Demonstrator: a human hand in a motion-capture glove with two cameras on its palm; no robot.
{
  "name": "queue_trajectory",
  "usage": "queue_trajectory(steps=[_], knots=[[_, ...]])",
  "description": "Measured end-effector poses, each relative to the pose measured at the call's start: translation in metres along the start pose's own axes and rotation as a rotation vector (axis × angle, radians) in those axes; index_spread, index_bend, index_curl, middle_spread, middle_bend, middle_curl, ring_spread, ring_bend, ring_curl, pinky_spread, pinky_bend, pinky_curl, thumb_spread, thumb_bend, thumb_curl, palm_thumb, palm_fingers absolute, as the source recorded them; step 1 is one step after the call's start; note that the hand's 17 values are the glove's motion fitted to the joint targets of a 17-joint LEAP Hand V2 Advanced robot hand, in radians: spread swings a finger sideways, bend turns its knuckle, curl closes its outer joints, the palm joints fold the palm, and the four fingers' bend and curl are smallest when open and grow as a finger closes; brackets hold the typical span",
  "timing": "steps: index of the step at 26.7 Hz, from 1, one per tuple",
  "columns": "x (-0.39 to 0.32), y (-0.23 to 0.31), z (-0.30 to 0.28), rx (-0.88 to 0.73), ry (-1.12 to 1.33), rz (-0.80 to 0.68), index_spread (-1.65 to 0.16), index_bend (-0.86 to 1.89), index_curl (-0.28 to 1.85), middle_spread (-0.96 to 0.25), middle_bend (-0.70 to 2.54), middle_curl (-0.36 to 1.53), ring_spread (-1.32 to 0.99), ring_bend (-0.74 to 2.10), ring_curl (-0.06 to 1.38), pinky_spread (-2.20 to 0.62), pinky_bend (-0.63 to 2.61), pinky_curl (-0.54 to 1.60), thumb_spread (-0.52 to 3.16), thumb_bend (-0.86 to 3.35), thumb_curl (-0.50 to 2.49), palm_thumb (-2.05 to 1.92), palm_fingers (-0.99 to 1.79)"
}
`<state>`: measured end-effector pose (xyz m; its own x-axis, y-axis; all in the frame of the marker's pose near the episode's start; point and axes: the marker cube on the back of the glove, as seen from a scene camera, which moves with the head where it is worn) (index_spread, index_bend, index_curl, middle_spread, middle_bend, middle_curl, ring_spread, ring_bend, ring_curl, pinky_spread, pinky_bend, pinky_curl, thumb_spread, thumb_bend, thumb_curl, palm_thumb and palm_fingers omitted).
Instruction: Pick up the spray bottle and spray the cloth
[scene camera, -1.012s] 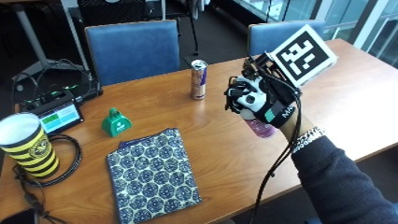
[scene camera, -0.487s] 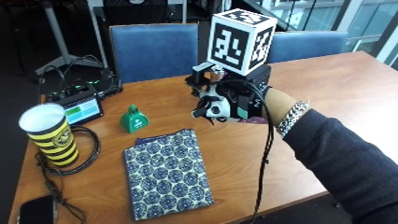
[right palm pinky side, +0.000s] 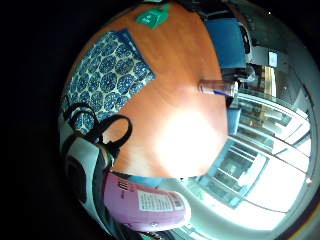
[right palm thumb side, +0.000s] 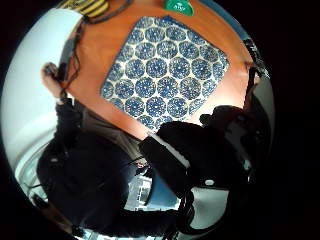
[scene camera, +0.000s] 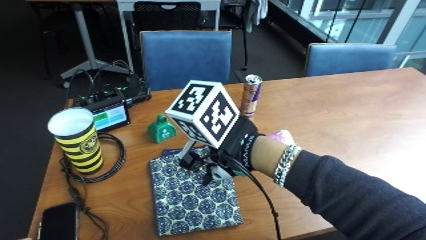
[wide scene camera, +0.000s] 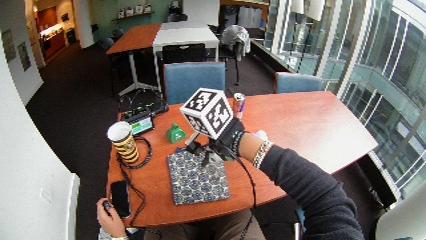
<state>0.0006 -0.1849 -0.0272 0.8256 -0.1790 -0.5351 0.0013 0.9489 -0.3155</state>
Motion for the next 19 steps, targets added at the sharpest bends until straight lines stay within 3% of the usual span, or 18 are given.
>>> queue_trajectory(steps=[7,19], knots=[[-0.013,0.009,0.028,-0.085,0.139,0.055,-0.28,0.44,0.58,-0.2,0.79,0.56,-0.19,0.73,0.45,-0.33,0.48,0.4,1.13,-0.02,0.23,0.32,1.43],[-0.006,0.016,0.036,-0.101,0.067,0.055,-0.27,0.43,0.58,-0.2,0.79,0.56,-0.19,0.74,0.45,-0.33,0.47,0.4,1.14,-0.02,0.23,0.31,1.43]])
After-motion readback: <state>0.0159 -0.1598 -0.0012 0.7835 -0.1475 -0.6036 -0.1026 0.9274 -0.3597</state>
